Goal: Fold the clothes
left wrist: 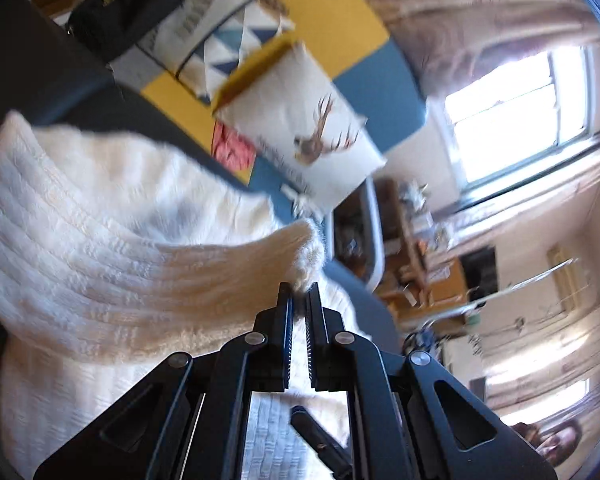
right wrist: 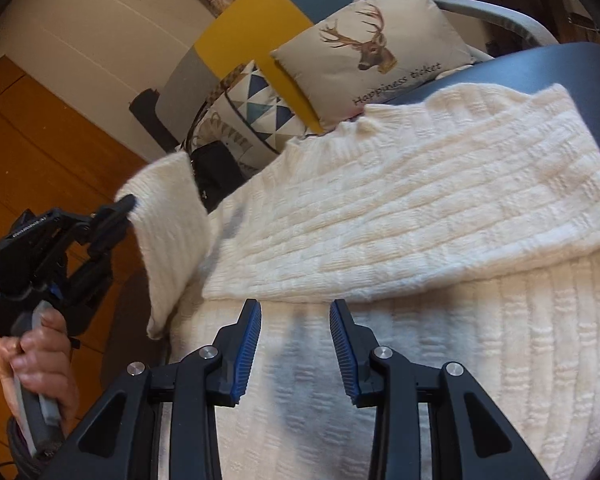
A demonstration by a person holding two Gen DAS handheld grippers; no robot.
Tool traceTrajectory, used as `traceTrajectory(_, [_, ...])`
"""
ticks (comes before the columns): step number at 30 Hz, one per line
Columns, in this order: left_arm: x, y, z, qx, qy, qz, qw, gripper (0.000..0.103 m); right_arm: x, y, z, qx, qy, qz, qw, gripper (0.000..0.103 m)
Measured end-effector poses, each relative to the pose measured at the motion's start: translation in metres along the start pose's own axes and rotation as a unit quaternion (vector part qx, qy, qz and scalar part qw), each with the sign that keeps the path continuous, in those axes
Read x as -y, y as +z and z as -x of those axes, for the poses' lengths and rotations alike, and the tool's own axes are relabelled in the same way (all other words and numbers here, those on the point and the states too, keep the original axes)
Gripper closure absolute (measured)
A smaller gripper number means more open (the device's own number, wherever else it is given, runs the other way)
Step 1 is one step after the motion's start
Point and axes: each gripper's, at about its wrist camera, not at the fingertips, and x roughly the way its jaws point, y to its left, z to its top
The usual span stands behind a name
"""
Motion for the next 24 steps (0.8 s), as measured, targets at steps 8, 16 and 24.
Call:
traceTrajectory(8, [-0.001, -0.035, -0.039, -0.049, 0.059, -0.026, 0.9967, 0.097, 0.024, -0.002, 0.008, 0.000, -0.008, -0.024, 1.000, 0.067])
traceTrajectory(16, [-0.016, -0.036, -0.040, -0.083, 0.014, 0.016, 0.9963, 0.079, 0.030, 0.008, 0.003, -0.003, 0.085, -0.097, 0.992, 0.067])
traceTrajectory(24, [-0.044, -0.030, 0.046, -0.025, -0.012, 0.026, 0.9993, 0.077, 0.032, 0.016, -0.037, -0.007, 0.156, -0.210, 0.965, 0.069])
